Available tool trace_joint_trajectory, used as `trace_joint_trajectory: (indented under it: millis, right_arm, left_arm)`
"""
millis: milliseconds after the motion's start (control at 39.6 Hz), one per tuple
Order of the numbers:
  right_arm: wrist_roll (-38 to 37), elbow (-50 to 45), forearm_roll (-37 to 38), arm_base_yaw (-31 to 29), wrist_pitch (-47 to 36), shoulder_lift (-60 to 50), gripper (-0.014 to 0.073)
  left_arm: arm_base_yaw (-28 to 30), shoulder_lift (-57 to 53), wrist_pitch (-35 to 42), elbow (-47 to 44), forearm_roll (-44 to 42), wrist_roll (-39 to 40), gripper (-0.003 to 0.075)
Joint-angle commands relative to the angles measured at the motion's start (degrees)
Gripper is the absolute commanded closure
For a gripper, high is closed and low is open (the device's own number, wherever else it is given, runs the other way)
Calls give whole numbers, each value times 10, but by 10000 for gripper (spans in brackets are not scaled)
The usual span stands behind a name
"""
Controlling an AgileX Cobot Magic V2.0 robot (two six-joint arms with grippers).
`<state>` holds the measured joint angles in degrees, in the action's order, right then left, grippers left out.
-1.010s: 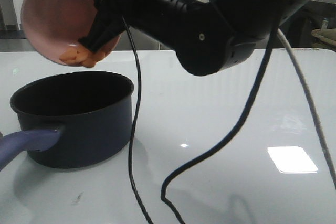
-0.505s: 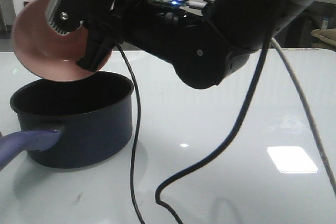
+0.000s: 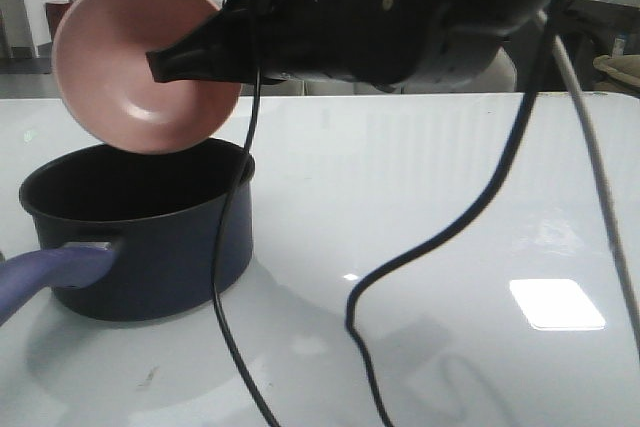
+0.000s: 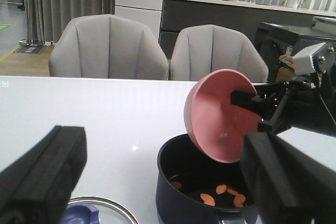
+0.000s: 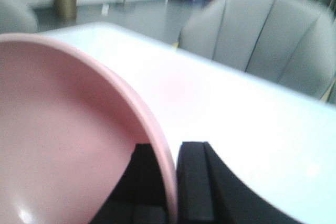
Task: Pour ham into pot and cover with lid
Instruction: 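Carry the empty bowl back and set it on the table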
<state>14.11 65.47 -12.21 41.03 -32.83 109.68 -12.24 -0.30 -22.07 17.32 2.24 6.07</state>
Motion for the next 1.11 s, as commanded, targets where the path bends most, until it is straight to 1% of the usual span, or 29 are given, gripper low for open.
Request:
trace_joint_trajectory:
  millis: [0, 151, 278, 429, 530, 808, 959, 1086]
  right_arm:
    - [-7, 14, 1, -9, 86, -86, 459]
    - [-8, 14, -18, -41, 235, -156, 459]
    - [-8, 14, -21, -95, 346, -198, 459]
    - [-8, 14, -21, -164, 480, -212, 457]
    - [-8, 14, -21, -206, 546, -209, 458]
    - [-31, 14, -21, -295, 652, -180, 458]
    - [-32, 14, -21, -318, 683, -139, 458]
    - [-32, 14, -21, -326, 691, -104, 451]
  left_arm:
    - [-3, -6, 48, 15, 2, 1, 83]
    - [-3, -6, 48, 15, 2, 1, 83]
    - [-3, -6, 48, 15, 2, 1, 83]
    - [-3, -6, 48, 15, 2, 1, 83]
    - [-3, -6, 48, 15, 2, 1, 83]
    - [-3, -6, 48, 15, 2, 1, 83]
    - [-3, -6, 48, 15, 2, 1, 83]
    - [-3, -6, 48, 15, 2, 1, 83]
